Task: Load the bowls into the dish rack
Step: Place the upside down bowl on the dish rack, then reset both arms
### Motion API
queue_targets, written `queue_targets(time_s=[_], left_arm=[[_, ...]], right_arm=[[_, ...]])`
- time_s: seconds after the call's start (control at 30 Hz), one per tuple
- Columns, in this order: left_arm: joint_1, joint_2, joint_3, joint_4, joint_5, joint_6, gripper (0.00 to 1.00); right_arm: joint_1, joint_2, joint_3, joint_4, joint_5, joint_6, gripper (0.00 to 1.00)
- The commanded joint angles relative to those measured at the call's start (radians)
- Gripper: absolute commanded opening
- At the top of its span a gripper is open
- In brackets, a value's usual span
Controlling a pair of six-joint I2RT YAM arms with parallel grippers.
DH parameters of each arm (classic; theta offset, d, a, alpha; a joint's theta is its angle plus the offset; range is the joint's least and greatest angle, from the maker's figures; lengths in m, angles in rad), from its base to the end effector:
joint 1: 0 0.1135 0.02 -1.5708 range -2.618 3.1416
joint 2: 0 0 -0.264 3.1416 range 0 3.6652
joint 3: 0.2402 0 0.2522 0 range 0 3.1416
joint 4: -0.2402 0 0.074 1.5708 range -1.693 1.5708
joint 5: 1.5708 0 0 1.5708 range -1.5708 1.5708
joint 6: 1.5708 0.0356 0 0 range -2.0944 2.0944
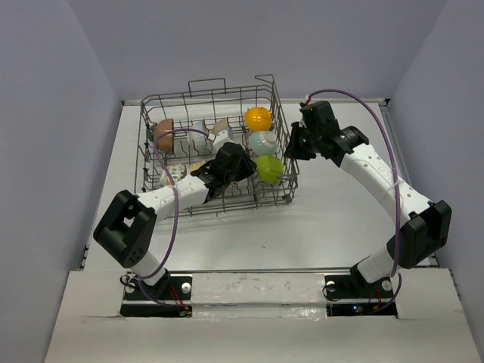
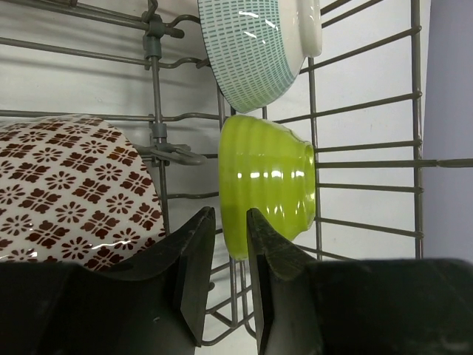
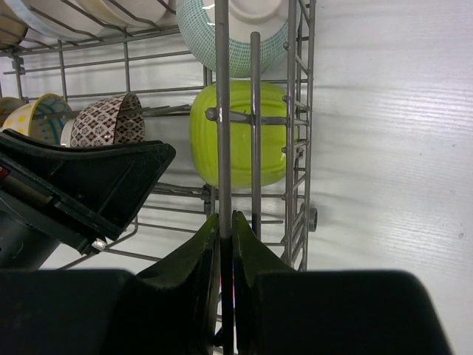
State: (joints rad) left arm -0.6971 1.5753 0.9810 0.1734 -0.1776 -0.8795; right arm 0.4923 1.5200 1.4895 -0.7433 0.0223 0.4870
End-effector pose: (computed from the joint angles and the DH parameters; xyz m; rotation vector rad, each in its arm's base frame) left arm 0.2780 -0.2245 0.2455 -0.3091 2.0616 -0.8257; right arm 0.2926 0.1561 0.3531 0.0049 2.3904 0.4498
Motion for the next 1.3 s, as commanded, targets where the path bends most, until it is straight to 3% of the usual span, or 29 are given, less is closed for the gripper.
queue_targets(time_s=[0.0,0.43,0.67,0.83,1.03,1.13,1.17,1.27], left_arm=[[0.008,-0.001,-0.016,-0.06,-0.037,0.04,0.38],[0.002,-0.041,0.034,-0.083,-0.002,0.125,0.39],[-0.022,-0.083,0.12,-0.104,0.018,0.226,0.51],[-0.031,-0.135,0.176,-0.121,0.036,0.277,0.6],[-0.038,-0.201,0.223,-0.17,0.018,0.307,0.63],[-0.044,-0.238,0.239,-0.213,-0.012,0.318,0.64],[-0.047,-0.248,0.242,-0.222,-0.023,0.326,0.64],[-0.051,-0.302,0.277,-0.291,-0.071,0.344,0.66]], right_arm=[[-0.003,0.029,-0.026,-0.004,0.053,-0.028,0.15],[-0.003,0.017,-0.012,-0.01,0.059,-0.027,0.15],[-0.003,0.011,0.014,-0.031,0.08,-0.025,0.25],[-0.003,0.0,0.034,-0.045,0.103,-0.019,0.47],[-0.003,-0.023,0.044,-0.054,0.152,-0.018,0.69],[-0.003,-0.037,0.054,-0.065,0.189,-0.015,0.88],[-0.003,-0.041,0.061,-0.068,0.195,-0.014,1.0],[-0.003,-0.067,0.087,-0.083,0.252,-0.01,1.0]])
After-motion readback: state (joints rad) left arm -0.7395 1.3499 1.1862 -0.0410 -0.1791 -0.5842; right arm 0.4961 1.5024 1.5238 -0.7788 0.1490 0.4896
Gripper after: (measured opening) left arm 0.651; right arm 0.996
